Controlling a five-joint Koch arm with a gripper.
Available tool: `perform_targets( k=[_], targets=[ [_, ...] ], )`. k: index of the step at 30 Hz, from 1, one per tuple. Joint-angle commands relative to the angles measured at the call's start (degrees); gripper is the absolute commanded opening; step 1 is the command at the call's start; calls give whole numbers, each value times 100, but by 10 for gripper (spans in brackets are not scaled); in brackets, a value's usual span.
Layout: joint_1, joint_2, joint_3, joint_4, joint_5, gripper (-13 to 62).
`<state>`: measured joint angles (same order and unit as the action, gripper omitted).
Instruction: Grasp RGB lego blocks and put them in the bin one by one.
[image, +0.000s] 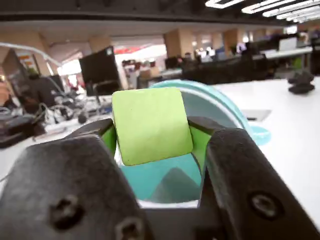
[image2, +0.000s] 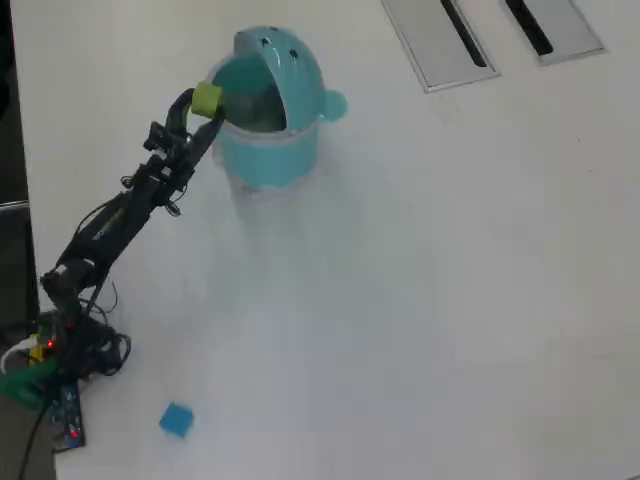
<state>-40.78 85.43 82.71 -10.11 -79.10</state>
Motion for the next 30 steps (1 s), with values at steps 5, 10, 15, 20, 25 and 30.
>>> perform_targets(
  k=[5, 10, 15, 20, 25, 30],
  targets=[
    [-44, -773, -1415, 9, -79, 148],
    [105, -1591, -2039, -70, -79, 148],
    [185, -2232, -2514, -220, -141, 148],
    [202, -2479, -2804, -220, -492, 183],
    [202, -2461, -2646, -211, -879, 272],
    [237, -2136, -2232, -211, -879, 279]
  ],
)
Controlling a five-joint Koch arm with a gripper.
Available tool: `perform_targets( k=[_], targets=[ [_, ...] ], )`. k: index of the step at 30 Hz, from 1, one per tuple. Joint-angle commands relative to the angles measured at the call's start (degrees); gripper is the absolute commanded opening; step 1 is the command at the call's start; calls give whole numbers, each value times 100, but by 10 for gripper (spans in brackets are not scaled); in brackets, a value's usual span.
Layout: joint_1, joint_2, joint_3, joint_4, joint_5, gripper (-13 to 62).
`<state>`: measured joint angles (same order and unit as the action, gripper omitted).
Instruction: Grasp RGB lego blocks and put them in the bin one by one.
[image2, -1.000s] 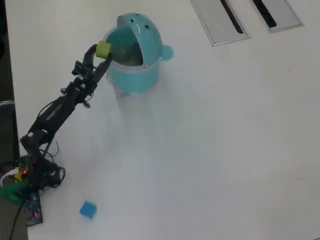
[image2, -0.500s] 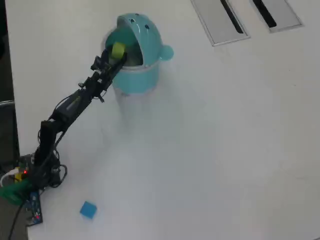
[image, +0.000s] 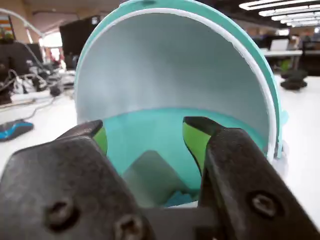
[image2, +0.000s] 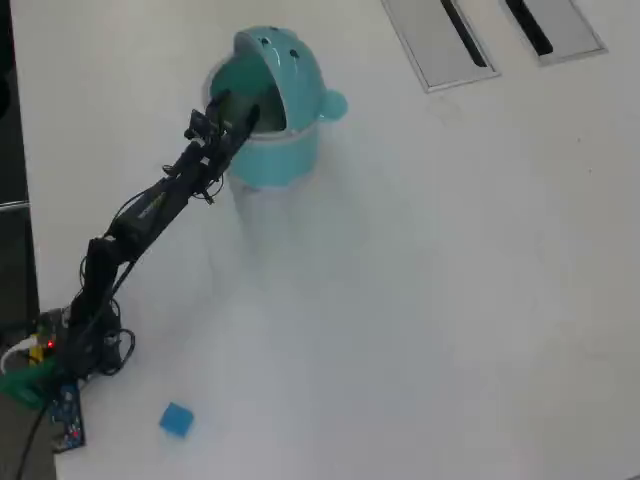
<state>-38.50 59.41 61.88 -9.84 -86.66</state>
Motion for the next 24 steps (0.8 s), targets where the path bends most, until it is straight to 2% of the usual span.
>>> perform_targets(
  k=[1, 16, 24],
  targets=[
    [18, 562, -44, -237, -114, 279],
    [1046, 3155, 2689, -176, -114, 309],
    [1793, 4412, 3410, 167, -70, 342]
  ],
)
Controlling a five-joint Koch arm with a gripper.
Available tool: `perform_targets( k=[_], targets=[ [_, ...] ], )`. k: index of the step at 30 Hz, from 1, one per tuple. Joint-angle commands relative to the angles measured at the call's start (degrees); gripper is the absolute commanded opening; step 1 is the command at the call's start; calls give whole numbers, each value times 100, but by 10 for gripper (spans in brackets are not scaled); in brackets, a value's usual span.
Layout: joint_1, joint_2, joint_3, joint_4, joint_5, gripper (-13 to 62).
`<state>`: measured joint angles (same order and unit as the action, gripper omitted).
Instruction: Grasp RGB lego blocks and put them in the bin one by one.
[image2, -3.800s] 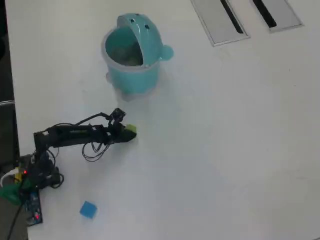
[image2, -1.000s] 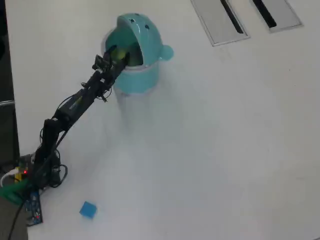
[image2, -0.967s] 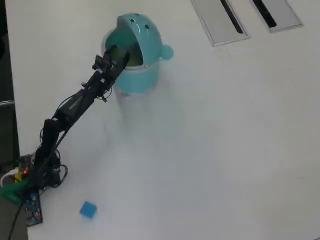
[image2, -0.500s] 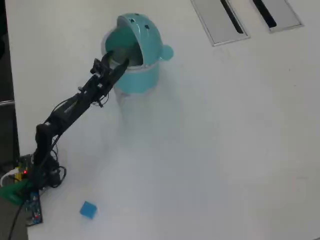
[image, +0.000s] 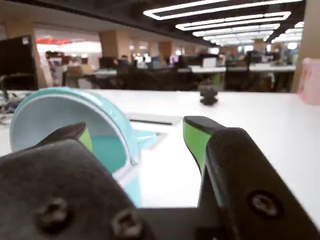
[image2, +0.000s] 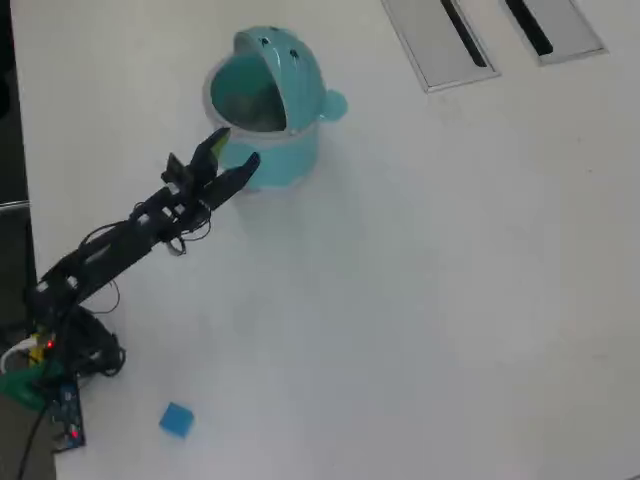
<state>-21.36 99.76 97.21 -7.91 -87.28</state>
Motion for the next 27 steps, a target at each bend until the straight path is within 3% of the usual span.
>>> perform_targets(
  k=[1, 13, 27],
  targets=[
    [132, 562, 70, -26, 0, 342],
    [729, 2224, 1890, -141, 35, 345],
    [1925, 2558, 2944, -703, 0, 348]
  ],
)
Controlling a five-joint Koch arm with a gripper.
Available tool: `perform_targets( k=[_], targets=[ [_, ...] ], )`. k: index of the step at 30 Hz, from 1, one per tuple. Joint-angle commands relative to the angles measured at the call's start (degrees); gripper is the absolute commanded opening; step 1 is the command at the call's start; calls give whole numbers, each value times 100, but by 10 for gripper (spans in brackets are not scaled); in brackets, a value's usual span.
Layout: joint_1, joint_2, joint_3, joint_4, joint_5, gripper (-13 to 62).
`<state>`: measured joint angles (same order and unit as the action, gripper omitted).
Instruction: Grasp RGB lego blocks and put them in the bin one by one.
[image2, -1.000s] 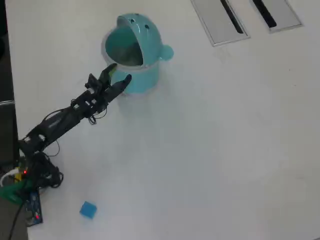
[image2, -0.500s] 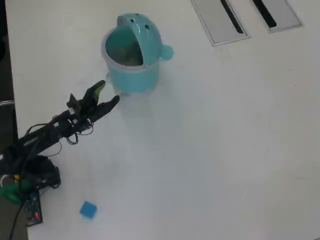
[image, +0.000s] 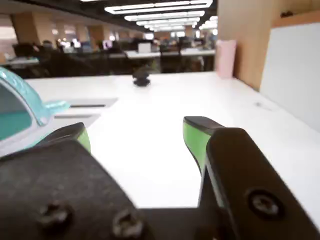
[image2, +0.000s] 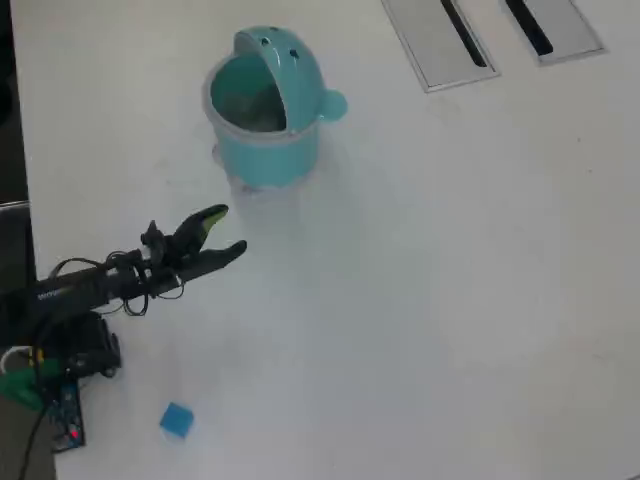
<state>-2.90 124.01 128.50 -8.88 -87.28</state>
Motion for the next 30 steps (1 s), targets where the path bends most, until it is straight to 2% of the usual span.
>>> perform_targets(
  k=[1, 22, 30],
  targets=[
    [141, 149, -35, -756, -26, 349],
    [1898, 413, 1767, -1740, -97, 332],
    [2180, 457, 2408, -1652, -114, 331]
  ],
)
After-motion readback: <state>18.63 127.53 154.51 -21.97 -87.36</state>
